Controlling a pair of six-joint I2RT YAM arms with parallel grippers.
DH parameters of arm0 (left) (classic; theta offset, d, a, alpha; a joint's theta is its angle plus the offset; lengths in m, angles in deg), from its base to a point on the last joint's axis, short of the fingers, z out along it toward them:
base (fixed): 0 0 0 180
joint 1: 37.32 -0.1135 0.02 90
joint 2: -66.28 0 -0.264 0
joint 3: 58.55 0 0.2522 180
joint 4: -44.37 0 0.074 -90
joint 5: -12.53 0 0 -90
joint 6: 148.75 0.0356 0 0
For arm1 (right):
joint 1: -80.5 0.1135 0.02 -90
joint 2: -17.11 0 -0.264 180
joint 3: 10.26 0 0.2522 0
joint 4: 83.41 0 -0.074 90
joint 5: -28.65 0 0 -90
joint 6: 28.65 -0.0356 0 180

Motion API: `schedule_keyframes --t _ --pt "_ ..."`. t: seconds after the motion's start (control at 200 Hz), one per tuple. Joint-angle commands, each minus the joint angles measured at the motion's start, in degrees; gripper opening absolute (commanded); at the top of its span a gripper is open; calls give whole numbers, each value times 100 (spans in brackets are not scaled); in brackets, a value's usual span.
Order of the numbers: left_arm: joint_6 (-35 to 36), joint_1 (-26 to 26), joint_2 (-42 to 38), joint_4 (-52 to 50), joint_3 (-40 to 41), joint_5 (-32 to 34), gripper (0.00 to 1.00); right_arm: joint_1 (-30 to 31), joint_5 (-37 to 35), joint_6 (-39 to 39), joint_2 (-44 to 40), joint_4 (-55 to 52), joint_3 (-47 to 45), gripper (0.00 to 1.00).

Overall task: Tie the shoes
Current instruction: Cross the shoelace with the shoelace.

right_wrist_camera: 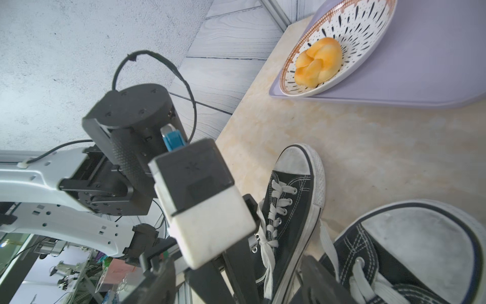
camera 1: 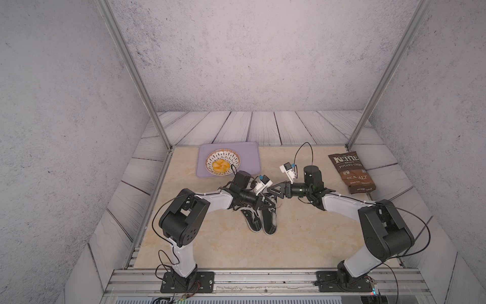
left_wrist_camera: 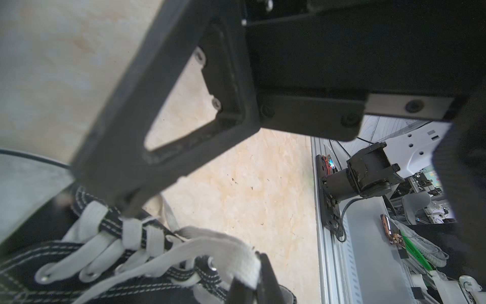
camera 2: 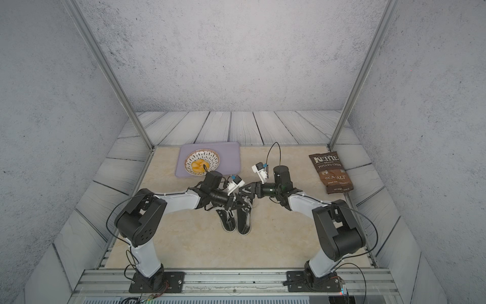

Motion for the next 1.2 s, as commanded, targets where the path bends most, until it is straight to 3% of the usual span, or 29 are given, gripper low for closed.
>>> schedule_keyframes --t 0.0,0.47,0.681,0.861,1.196 --pt "-110 -74 105 34 -141 -57 9 45 400 -74 241 115 -130 76" --pt "-445 -189 302 356 -306 -106 9 155 630 233 334 -129 -655 72" --pt "-542 -214 398 353 -351 -58 10 153 561 275 390 -89 -728 57" --pt "-612 -255 444 352 -353 -11 12 158 588 330 475 -86 -730 37" --pt "-812 -339 531 490 -346 88 11 155 484 497 574 -171 -802 18"
